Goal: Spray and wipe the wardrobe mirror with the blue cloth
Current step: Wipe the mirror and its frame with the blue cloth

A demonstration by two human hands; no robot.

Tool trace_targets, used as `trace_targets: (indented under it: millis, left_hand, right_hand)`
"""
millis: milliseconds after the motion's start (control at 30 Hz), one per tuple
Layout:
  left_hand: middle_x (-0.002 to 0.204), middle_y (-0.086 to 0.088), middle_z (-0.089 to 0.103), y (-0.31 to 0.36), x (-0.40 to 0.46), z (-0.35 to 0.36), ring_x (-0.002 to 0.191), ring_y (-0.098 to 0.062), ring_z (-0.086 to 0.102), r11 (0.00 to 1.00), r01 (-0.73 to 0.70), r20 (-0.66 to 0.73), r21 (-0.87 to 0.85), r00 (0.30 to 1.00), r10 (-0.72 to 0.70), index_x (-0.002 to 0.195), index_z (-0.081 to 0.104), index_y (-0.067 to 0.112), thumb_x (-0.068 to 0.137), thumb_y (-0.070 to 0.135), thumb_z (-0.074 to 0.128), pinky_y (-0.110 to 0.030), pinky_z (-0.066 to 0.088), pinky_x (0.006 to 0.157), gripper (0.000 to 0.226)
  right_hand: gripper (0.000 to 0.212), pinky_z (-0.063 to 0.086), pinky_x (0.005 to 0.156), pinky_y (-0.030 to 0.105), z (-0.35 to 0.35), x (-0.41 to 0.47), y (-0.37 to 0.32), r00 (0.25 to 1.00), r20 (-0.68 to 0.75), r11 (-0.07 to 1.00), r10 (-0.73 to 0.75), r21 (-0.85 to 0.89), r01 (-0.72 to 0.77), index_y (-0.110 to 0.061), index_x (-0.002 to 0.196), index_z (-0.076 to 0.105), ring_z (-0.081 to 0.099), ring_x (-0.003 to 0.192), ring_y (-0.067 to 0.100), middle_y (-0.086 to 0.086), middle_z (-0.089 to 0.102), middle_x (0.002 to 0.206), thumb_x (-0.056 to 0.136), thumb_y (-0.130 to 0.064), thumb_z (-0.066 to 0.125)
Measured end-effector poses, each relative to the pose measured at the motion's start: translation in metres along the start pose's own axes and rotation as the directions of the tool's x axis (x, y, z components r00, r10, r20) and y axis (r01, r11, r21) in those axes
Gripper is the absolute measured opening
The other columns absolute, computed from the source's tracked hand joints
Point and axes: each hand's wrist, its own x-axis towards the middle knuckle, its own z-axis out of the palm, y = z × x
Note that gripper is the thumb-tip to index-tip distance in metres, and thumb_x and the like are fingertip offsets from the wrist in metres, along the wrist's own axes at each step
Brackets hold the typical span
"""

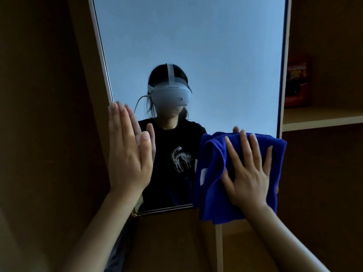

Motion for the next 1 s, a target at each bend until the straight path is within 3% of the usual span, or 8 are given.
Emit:
trace_targets:
  millis: [167, 233, 333, 433, 533, 733, 900, 1000]
  left_hand:
    - [0.158, -0.023, 0.014, 0.027, -0.005, 0.003, 0.148, -0.028, 0.008, 0.999, -0.036, 0.031, 0.009, 0.999, 0.035, 0.149, 0.018, -0.005, 0.102, 0.036, 0.019, -0.046, 0.004, 0.121, 0.062]
    - [0.155, -0.024, 0.019, 0.056, -0.013, 0.007, 0.147, -0.033, 0.015, 0.971, -0.222, 0.075, -0.087, 0.971, 0.228, 0.146, 0.026, -0.007, 0.102, 0.036, 0.025, -0.051, 0.011, 0.120, 0.061]
    - [0.157, -0.015, 0.017, 0.088, -0.014, 0.020, 0.148, -0.025, 0.013, 0.859, -0.506, 0.161, -0.076, 0.844, 0.511, 0.148, 0.024, 0.002, 0.099, 0.026, 0.042, -0.046, 0.017, 0.120, 0.058]
    - [0.159, -0.011, 0.016, 0.086, 0.009, 0.036, 0.149, -0.021, 0.011, 0.871, -0.477, 0.207, 0.113, 0.869, 0.449, 0.151, 0.016, 0.006, 0.102, 0.029, 0.032, -0.043, 0.013, 0.121, 0.056]
    - [0.160, -0.009, 0.012, 0.068, 0.020, 0.041, 0.148, -0.019, 0.008, 0.860, -0.432, 0.252, 0.271, 0.894, 0.370, 0.152, 0.011, 0.008, 0.104, 0.034, 0.018, -0.045, 0.012, 0.121, 0.055]
    - [0.159, -0.016, 0.004, 0.074, -0.047, 0.056, 0.148, -0.026, 0.003, 0.845, -0.450, 0.280, 0.290, 0.884, 0.375, 0.151, 0.010, 0.001, 0.100, 0.032, 0.025, -0.048, 0.002, 0.120, 0.061]
    - [0.158, -0.026, 0.000, 0.079, -0.096, 0.066, 0.148, -0.033, 0.000, 0.760, -0.568, 0.303, 0.316, 0.820, 0.486, 0.148, 0.008, -0.009, 0.098, 0.016, 0.026, -0.043, 0.002, 0.121, 0.059]
    - [0.158, -0.018, 0.005, 0.086, -0.059, 0.065, 0.148, -0.028, 0.001, 0.790, -0.555, 0.310, 0.262, 0.823, 0.475, 0.149, 0.008, -0.003, 0.097, 0.028, 0.026, -0.039, 0.000, 0.121, 0.063]
  right_hand:
    - [0.066, 0.001, 0.119, 0.057, -0.006, 0.011, -0.003, 1.000, 0.028, 1.000, 0.014, 0.021, -0.014, -0.039, 0.154, 0.007, 0.002, 0.151, 0.018, -0.002, 0.009, 0.163, 0.094, -0.048, 0.033]
    - [0.065, -0.001, 0.120, 0.056, -0.011, 0.031, -0.005, 0.999, 0.040, 1.000, 0.005, 0.009, -0.005, -0.038, 0.154, 0.006, 0.000, 0.151, 0.016, -0.002, 0.007, 0.163, 0.095, -0.050, 0.031]
    - [0.063, -0.008, 0.119, 0.051, -0.022, 0.087, -0.017, 1.000, 0.028, 1.000, -0.008, -0.005, 0.008, -0.039, 0.153, -0.002, -0.006, 0.149, 0.013, -0.003, 0.002, 0.164, 0.096, -0.054, 0.020]
    - [0.059, -0.010, 0.119, 0.049, -0.034, 0.126, -0.023, 0.999, 0.035, 0.999, -0.031, 0.025, 0.031, -0.034, 0.154, -0.002, -0.007, 0.150, 0.015, -0.001, -0.001, 0.164, 0.100, -0.048, 0.016]
    - [0.054, -0.009, 0.121, 0.041, -0.039, 0.119, -0.009, 0.995, 0.001, 0.968, -0.099, 0.233, 0.096, -0.025, 0.155, 0.006, -0.002, 0.151, 0.013, 0.001, 0.006, 0.164, 0.105, -0.034, 0.023]
    - [0.056, -0.008, 0.122, 0.038, -0.016, 0.047, 0.004, 1.000, -0.009, 0.996, -0.008, 0.089, 0.008, -0.022, 0.155, 0.012, 0.000, 0.150, 0.013, -0.002, 0.006, 0.162, 0.102, -0.035, 0.026]
    - [0.056, -0.006, 0.122, 0.040, -0.005, 0.010, 0.006, 0.997, 0.036, 0.996, -0.075, 0.041, 0.073, -0.027, 0.155, 0.011, 0.002, 0.151, 0.013, -0.002, 0.010, 0.162, 0.102, -0.041, 0.022]
    - [0.060, -0.002, 0.122, 0.041, -0.008, 0.022, 0.009, 0.989, 0.034, 0.990, -0.142, 0.025, 0.142, -0.029, 0.155, 0.009, 0.003, 0.151, 0.013, -0.001, 0.010, 0.162, 0.100, -0.038, 0.028]
